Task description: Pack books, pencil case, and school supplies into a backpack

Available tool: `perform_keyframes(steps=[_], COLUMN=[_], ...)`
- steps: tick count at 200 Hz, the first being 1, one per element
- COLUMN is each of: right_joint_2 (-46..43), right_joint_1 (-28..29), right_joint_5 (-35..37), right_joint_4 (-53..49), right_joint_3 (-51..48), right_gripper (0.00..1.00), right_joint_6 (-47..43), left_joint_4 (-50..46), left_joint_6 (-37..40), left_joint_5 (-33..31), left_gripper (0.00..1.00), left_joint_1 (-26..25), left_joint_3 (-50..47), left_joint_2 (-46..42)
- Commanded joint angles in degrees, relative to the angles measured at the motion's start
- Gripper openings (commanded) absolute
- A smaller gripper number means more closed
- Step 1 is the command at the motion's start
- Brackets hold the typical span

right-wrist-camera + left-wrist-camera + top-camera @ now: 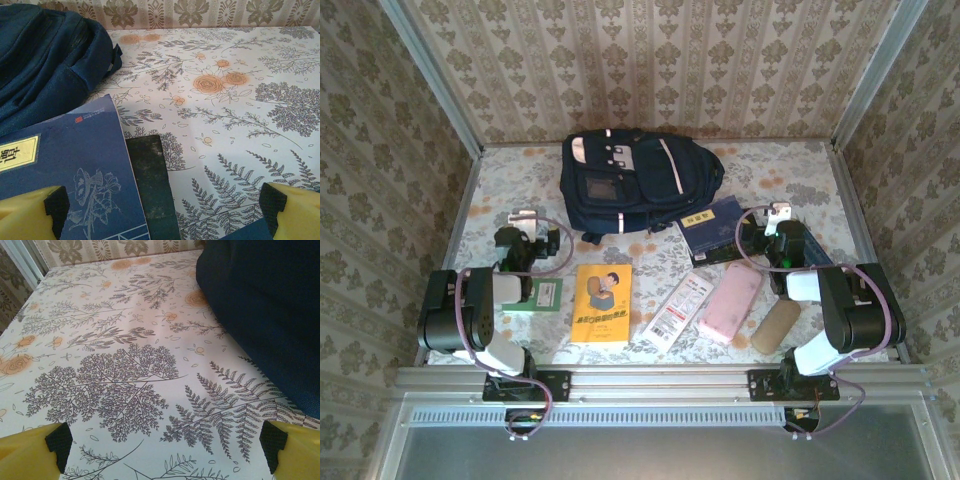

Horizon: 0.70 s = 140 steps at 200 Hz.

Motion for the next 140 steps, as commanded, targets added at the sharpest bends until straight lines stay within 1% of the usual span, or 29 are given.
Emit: perform_keyframes(steps=[1,10,19,25,37,43,56,73,85,95,111,113,115,119,124,140], right_joint_2=[-0.7,-0.8,-1.3,-2.9,-8.2,-12.3,-19.0,-26.3,-30.0,-31.5,-33.6,-34.0,-34.2,-34.8,-35.6,-37.5], right_joint_1=[-0.7,-1.0,-1.0,-1.0,-0.8,-0.4,1.5,6.8,11.4,16.5,24.7,25.7,26.7,28.6,31.3,39.2], right_joint_5=[-1.7,-2.2,-1.6,-0.3,1.8,3.0,7.4,13.2,15.1,15.4,15.2,15.1,14.9,14.9,15.0,18.5], right_joint_4=[-0.3,0.0,-0.2,-3.6,-13.7,-17.6,-21.0,-24.7,-31.6,-36.0,-42.8,-43.6,-44.6,-46.3,-48.6,-56.5], right_joint_3=[0.3,0.1,0.2,1.3,4.5,5.9,6.9,8.9,13.3,16.5,21.3,21.8,22.4,23.5,25.1,30.4], right_gripper=[1.00,1.00,1.00,1.00,1.00,1.00,1.00,1.00,1.00,1.00,1.00,1.00,1.00,1.00,1.00,1.00], right_joint_6=[0.1,0.3,0.5,0.9,1.2,1.3,2.6,5.5,8.8,8.4,7.1,6.9,6.8,6.3,5.6,5.1], left_joint_4=[0.7,-2.5,-7.5,-11.1,-15.7,-18.2,-27.0,-37.7,-42.1,-46.4,-55.2,-56.6,-57.8,-59.9,-63.1,-71.4], left_joint_6=[-0.9,-1.4,-1.8,-1.9,-1.3,-0.6,1.9,3.2,0.2,-2.0,-6.3,-7.0,-7.6,-9.1,-10.8,-15.6], left_joint_5=[1.1,0.8,0.1,-0.1,0.0,0.2,0.4,0.2,-0.3,-1.5,-8.5,-9.4,-10.2,-11.5,-12.9,-17.2], left_gripper=[1.00,1.00,1.00,1.00,1.00,1.00,1.00,1.00,1.00,1.00,1.00,1.00,1.00,1.00,1.00,1.00], left_joint_1=[0.5,0.7,0.7,0.8,0.4,0.1,-1.6,-5.5,-9.6,-14.7,-24.6,-25.2,-27.1,-30.0,-32.4,-40.4], left_joint_3=[1.0,1.5,2.3,3.0,4.6,5.8,10.3,17.1,20.7,23.5,29.1,29.8,30.3,31.8,33.2,37.2], left_joint_2=[-0.9,-3.3,-7.8,-10.6,-16.0,-18.8,-24.8,-29.9,-32.5,-34.2,-35.4,-35.5,-35.5,-35.6,-35.6,-35.5])
